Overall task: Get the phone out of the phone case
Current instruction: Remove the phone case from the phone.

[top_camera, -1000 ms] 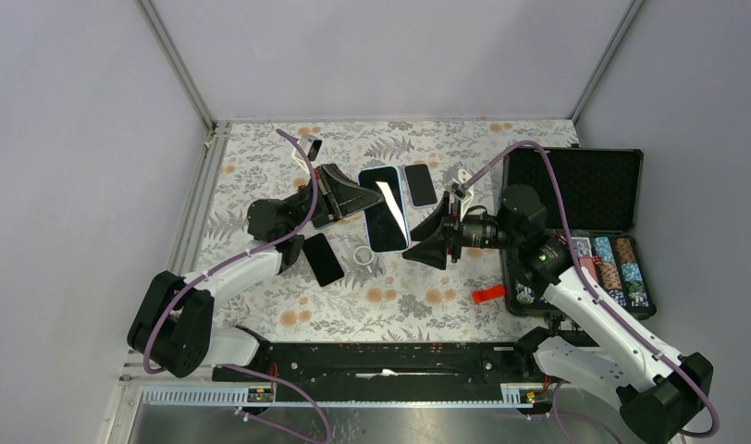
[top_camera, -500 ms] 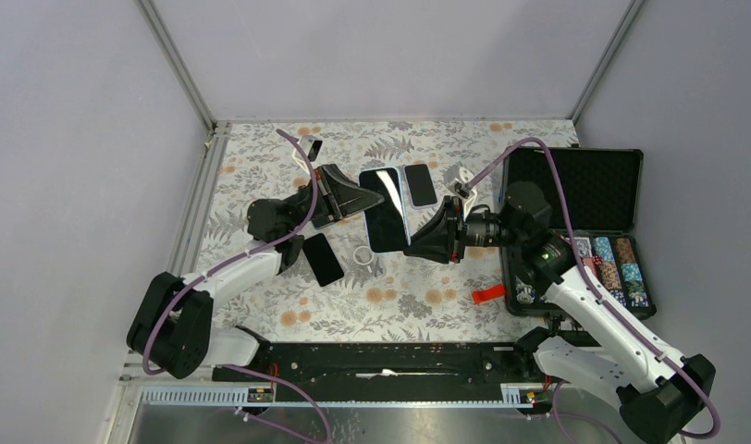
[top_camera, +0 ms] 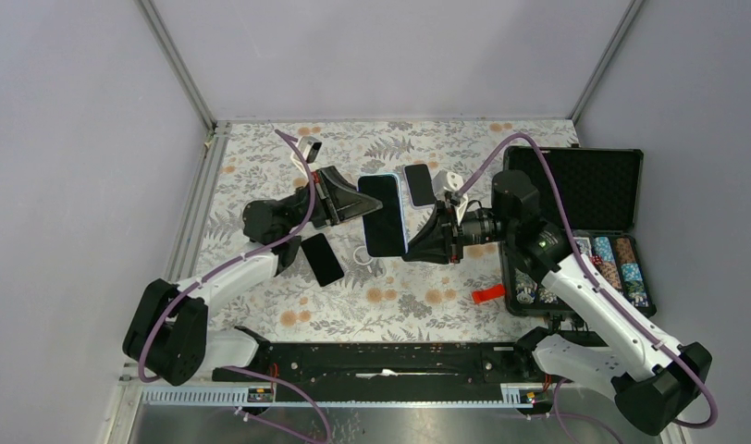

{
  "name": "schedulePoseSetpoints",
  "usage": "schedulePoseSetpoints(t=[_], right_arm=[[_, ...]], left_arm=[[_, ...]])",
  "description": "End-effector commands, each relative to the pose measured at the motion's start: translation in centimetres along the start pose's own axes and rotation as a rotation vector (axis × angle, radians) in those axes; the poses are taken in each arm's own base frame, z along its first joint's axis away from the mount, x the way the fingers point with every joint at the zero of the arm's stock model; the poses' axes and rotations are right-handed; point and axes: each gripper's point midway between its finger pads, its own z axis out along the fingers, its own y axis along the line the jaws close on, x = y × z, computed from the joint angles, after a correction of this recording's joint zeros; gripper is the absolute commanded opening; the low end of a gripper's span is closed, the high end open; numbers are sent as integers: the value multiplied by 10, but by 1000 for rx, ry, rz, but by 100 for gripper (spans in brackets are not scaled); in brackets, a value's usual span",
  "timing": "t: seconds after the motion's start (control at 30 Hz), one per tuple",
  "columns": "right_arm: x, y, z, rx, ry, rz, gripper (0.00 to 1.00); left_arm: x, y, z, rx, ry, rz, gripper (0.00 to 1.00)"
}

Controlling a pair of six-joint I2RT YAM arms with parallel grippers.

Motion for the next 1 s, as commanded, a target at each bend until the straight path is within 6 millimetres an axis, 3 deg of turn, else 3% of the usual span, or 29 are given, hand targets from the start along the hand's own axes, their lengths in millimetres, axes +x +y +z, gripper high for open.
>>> schedulePoseSetpoints(t=[0.0,0.33,0.43,0.47,0.57,0.63,0.73,0.87,0.97], right_arm=[[7,1,-3,-31,46,-115,0],[3,-33,1,126,20,-116,0],[5,-33,1,129,16,-106,0],[5,-30,0,120,18,-109,9],[9,-14,-6,83,13,-128,48],[8,-1,-9,52,-11,-146,64],[0,9,-11,38,-59,-158,69],[-26,11,-7,30,-138,-90,69],[-34,7,-3,26,-155,-34,68]], left_arm=[[-11,-33,5,94,-18,-12,0],[-8,-30,6,103,-10,-41,0],[-9,-29,6,101,-16,-30,0],[-9,-29,7,99,-17,-25,0],[-11,-28,8,94,-20,3,0],[-13,-27,9,85,-24,20,0],[-15,-24,11,60,-30,46,0],[-15,-20,11,37,-29,68,0],[-16,-19,11,31,-31,74,0]])
